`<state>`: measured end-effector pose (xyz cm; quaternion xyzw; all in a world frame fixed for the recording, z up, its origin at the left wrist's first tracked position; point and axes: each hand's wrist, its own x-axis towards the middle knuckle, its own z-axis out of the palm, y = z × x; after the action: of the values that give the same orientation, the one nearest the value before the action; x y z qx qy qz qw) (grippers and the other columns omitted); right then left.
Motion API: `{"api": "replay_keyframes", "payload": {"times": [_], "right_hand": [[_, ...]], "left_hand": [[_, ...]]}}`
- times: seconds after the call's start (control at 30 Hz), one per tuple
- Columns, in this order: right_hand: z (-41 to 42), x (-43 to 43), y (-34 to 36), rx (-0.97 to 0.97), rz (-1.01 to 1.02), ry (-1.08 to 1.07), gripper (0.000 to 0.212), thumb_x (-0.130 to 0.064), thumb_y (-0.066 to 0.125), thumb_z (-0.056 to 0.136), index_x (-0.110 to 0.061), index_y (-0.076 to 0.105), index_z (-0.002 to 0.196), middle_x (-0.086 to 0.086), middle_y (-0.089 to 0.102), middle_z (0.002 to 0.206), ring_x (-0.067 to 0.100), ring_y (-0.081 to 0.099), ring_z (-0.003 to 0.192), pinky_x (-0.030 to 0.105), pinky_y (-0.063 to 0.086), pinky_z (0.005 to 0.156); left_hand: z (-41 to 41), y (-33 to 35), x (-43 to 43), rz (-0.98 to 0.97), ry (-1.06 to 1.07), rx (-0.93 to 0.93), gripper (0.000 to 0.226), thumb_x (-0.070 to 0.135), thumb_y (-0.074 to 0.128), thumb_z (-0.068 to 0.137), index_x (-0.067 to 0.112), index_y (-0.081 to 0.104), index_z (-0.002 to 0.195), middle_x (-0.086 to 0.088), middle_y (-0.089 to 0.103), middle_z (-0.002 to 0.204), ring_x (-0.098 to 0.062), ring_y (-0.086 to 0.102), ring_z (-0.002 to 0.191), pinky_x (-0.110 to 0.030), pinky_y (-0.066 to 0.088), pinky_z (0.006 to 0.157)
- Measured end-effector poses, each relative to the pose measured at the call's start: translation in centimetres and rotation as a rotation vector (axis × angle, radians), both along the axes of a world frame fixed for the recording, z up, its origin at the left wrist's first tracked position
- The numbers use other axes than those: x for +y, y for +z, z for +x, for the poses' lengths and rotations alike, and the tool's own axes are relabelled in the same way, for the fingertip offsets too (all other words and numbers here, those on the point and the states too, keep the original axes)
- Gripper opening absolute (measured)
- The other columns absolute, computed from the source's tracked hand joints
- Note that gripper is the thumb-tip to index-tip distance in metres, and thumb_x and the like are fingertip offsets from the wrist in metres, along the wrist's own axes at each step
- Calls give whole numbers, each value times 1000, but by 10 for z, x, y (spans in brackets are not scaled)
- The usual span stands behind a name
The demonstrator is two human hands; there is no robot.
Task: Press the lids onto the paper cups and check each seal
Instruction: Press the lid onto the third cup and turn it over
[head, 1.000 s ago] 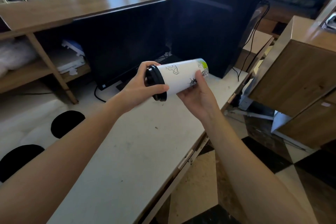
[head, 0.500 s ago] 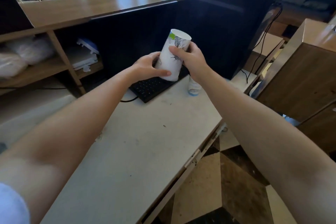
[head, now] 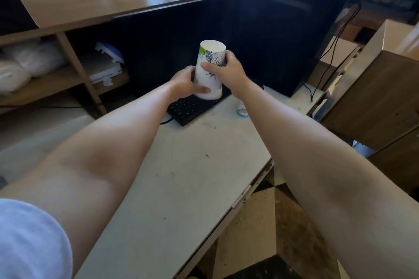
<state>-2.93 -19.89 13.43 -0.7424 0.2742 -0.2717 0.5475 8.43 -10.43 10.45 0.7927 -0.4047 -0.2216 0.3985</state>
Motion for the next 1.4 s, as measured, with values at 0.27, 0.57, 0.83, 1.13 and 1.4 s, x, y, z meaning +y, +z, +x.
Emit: {"api": "replay_keyframes", "payload": {"times": [0.27, 0.57, 0.83, 1.13, 1.4], "right_hand": [[0, -2, -1, 7, 1, -20, 56, -25, 76, 78, -8, 48, 123, 5, 59, 118, 19, 59, 107, 32, 53, 86], [-19, -7, 0, -146, 282, -64, 75, -40, 83, 61, -7, 53, 121, 9, 65, 117, 22, 65, 105, 39, 55, 89], [-64, -13, 25, -37, 307, 129, 54, -36, 67, 86, -7, 49, 127, 11, 62, 117, 19, 64, 106, 36, 54, 93], [-98, -13, 23, 214, 186, 366, 51, -12, 66, 87, -14, 45, 133, 4, 60, 121, 15, 63, 106, 27, 53, 93], [-84, -3, 30, 117, 82, 424, 60, -19, 70, 85, -19, 40, 137, 2, 59, 128, 16, 58, 116, 35, 49, 98]], "left_hand": [[-7, -8, 2, -91, 44, 160, 74, 22, 79, 72, 13, 42, 135, -3, 57, 128, -18, 55, 117, -36, 46, 100], [-67, -9, 21, -475, 228, 1498, 76, 66, 43, 85, 0, 46, 123, -24, 50, 124, -41, 57, 104, -51, 47, 95], [-55, 36, 13, -630, 390, 1366, 44, 30, 70, 82, 12, 50, 117, -18, 48, 124, -37, 54, 110, -55, 55, 77], [-59, 66, 25, -504, 233, 613, 56, 25, 72, 80, 13, 44, 127, -8, 59, 120, -21, 64, 101, -39, 58, 75], [-70, 82, 47, -443, 30, -33, 54, 16, 77, 74, 25, 53, 121, 7, 54, 118, -13, 59, 98, -32, 54, 88]]}}
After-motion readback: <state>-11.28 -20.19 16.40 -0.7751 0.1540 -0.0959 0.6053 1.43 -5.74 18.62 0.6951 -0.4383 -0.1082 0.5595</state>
